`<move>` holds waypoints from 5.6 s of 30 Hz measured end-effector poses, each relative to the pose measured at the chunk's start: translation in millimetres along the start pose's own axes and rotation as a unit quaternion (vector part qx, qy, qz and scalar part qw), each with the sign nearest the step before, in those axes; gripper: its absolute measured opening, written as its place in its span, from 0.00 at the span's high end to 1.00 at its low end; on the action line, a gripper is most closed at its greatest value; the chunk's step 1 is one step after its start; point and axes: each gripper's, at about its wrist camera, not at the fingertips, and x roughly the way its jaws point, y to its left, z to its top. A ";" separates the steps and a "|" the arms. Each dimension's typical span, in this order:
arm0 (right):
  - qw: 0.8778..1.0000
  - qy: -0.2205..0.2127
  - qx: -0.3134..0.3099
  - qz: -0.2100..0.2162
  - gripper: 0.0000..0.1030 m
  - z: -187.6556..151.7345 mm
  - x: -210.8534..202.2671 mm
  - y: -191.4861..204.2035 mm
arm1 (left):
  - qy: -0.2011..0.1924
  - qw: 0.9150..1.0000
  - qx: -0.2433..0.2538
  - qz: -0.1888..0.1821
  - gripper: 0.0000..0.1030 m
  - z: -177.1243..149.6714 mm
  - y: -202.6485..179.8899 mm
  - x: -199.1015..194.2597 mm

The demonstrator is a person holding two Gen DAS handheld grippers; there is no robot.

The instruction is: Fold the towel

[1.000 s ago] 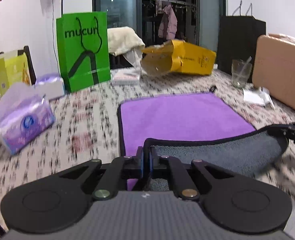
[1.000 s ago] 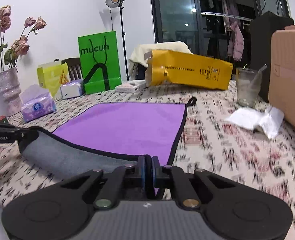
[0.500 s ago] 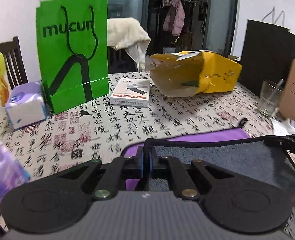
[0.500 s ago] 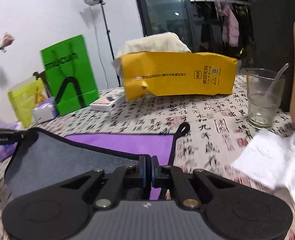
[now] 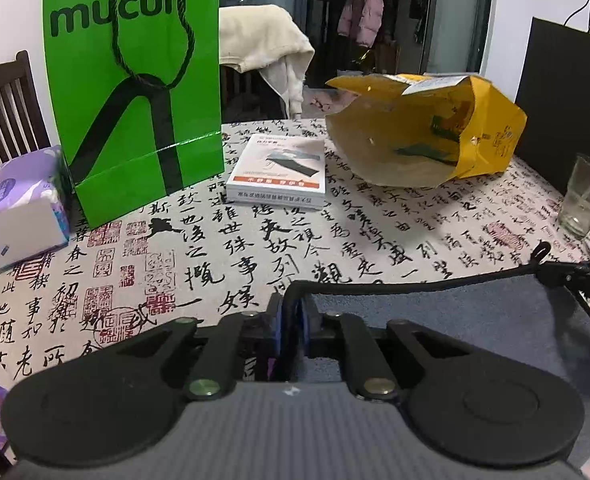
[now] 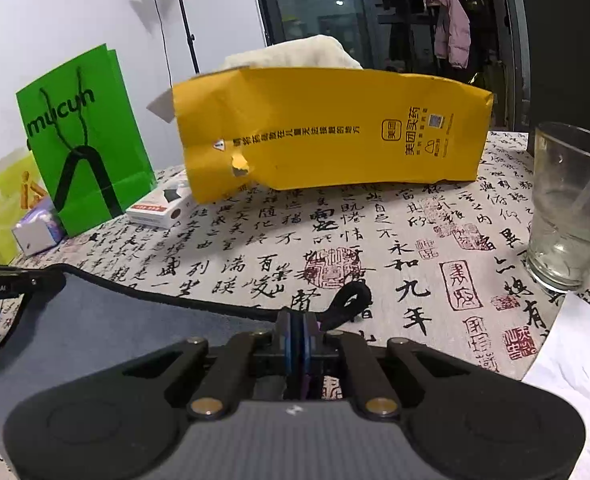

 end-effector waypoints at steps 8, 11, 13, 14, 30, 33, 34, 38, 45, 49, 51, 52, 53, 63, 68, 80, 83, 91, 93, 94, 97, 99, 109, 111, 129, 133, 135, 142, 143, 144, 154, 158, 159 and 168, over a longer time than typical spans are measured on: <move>1.000 -0.001 -0.001 -0.008 0.87 2.4 1.5 -2.1 | -0.003 1.000 0.002 0.008 0.72 2.4 2.0 -1.1; 1.000 -0.002 -0.004 -0.011 0.87 3.2 1.7 -1.3 | -0.002 1.000 0.005 0.008 0.68 3.3 1.3 -2.4; 1.000 -0.002 -0.004 -0.013 0.87 4.2 1.9 -1.1 | -0.003 1.000 0.006 0.009 0.55 3.6 1.3 -2.9; 1.000 -0.002 -0.002 -0.014 0.85 4.9 1.9 -1.4 | -0.005 1.000 0.007 0.011 0.47 3.4 1.2 -3.6; 0.998 -0.012 -0.006 -0.063 0.04 9.0 -10.2 3.5 | -0.004 0.999 0.038 0.015 0.00 -1.6 -8.8 -16.9; 0.997 -0.013 -0.008 -0.071 0.03 8.1 -13.1 4.7 | -0.003 0.999 0.034 0.021 0.00 -2.5 -7.7 -17.7; 0.997 -0.013 -0.007 -0.071 0.03 7.9 -14.0 4.8 | -0.003 0.999 0.034 0.022 0.00 -2.7 -7.5 -18.2; 0.997 -0.014 -0.005 -0.072 0.03 6.9 -18.5 4.6 | -0.008 0.999 0.030 0.027 0.00 -2.4 -7.5 -23.6; 0.997 -0.017 -0.005 -0.072 0.02 4.4 -28.3 7.5 | -0.013 0.999 0.029 0.031 0.00 -3.1 -10.1 -36.8; 0.997 -0.020 -0.005 -0.072 0.02 2.5 -36.9 9.6 | -0.018 0.999 0.028 0.033 0.00 -5.2 -12.1 -47.4; 0.997 -0.022 -0.005 -0.072 0.02 1.6 -42.0 10.6 | -0.020 0.999 0.027 0.035 0.00 -6.2 -12.8 -54.0; 0.997 -0.023 -0.005 -0.072 0.02 1.2 -45.0 11.3 | -0.022 0.999 0.027 0.035 0.00 -6.7 -13.2 -57.6; 0.997 -0.024 -0.005 -0.071 0.02 1.0 -47.8 12.1 | -0.024 0.999 0.027 0.035 0.00 -7.4 -13.4 -61.7; 0.997 -0.035 -0.006 -0.065 0.00 -8.7 -82.4 23.8 | -0.034 0.999 0.022 0.035 0.00 -17.5 -16.6 -97.4; 0.997 -0.035 -0.003 -0.062 0.00 -16.9 -96.4 30.2 | -0.035 0.999 0.025 0.034 0.00 -25.5 -20.0 -111.6; 0.998 -0.040 -0.005 -0.055 0.00 -32.8 -131.6 45.8 | -0.041 0.998 0.025 0.030 0.00 -42.4 -29.8 -146.2; 0.998 -0.041 -0.004 -0.053 0.00 -37.4 -140.7 48.9 | -0.042 0.998 0.024 0.029 0.00 -46.0 -30.9 -154.1; 0.998 -0.045 -0.005 -0.050 0.00 -52.9 -163.3 54.2 | -0.048 0.998 0.025 0.032 0.00 -58.8 -36.4 -178.2; 0.998 -0.047 -0.006 -0.049 0.00 -56.4 -168.9 55.6 | -0.049 0.998 0.025 0.032 0.00 -61.8 -38.7 -184.5; 0.998 -0.048 -0.006 -0.049 0.00 -58.1 -171.8 55.9 | -0.050 0.998 0.025 0.033 0.00 -63.3 -39.8 -187.3; 0.998 -0.050 -0.004 -0.047 0.00 -63.2 -180.4 58.0 | -0.052 0.998 0.025 0.032 0.00 -68.4 -43.1 -194.4; 0.998 -0.051 -0.003 -0.046 0.00 -67.0 -185.5 58.5 | -0.052 0.998 0.025 0.031 0.00 -72.4 -45.2 -199.6; 0.997 -0.057 -0.003 -0.042 0.00 -87.3 -215.0 64.5 | -0.062 0.997 0.024 0.030 0.00 -93.2 -52.1 -231.2; 0.997 -0.058 -0.004 -0.042 0.00 -91.4 -221.0 66.4 | -0.064 0.997 0.023 0.031 0.00 -98.0 -52.7 -237.0; 0.997 -0.073 -0.005 -0.029 0.00 -134.8 -267.4 85.8 | -0.077 0.996 0.012 0.034 0.00 -145.2 -55.1 -283.0; 0.997 -0.076 -0.008 -0.028 0.00 -143.0 -277.1 90.2 | -0.079 0.996 0.011 0.034 0.00 -155.5 -54.6 -291.3; 0.996 -0.079 -0.013 -0.032 0.00 -146.8 -281.5 92.8 | -0.080 0.996 0.011 0.035 0.00 -160.6 -54.4 -295.6; 0.995 -0.087 -0.022 -0.032 0.00 -159.1 -296.6 102.4 | -0.085 0.996 0.003 0.040 0.00 -180.4 -57.7 -312.7; 0.995 -0.087 -0.023 -0.031 0.00 -161.0 -298.1 104.3 | -0.084 0.996 0.000 0.038 0.00 -182.8 -58.4 -314.1; 0.995 -0.087 -0.025 -0.030 0.00 -163.3 -299.7 106.6 | -0.083 0.996 -0.002 0.037 0.00 -185.6 -59.5 -315.6; 0.996 -0.084 -0.031 -0.009 0.00 -191.2 -317.4 125.8 | -0.097 0.994 -0.003 0.047 0.00 -210.6 -69.5 -336.6; 0.996 -0.084 -0.035 -0.001 0.00 -201.9 -324.4 134.3 | -0.109 0.993 -0.002 0.051 0.00 -217.9 -73.6 -348.1; 0.996 -0.084 -0.036 0.000 0.00 -204.4 -325.9 136.2 | -0.112 0.992 -0.001 0.053 0.00 -220.3 -74.6 -351.0; 0.995 -0.083 -0.045 0.008 0.00 -224.3 -346.2 151.0 | -0.118 0.991 -0.013 0.060 0.00 -247.1 -83.4 -372.1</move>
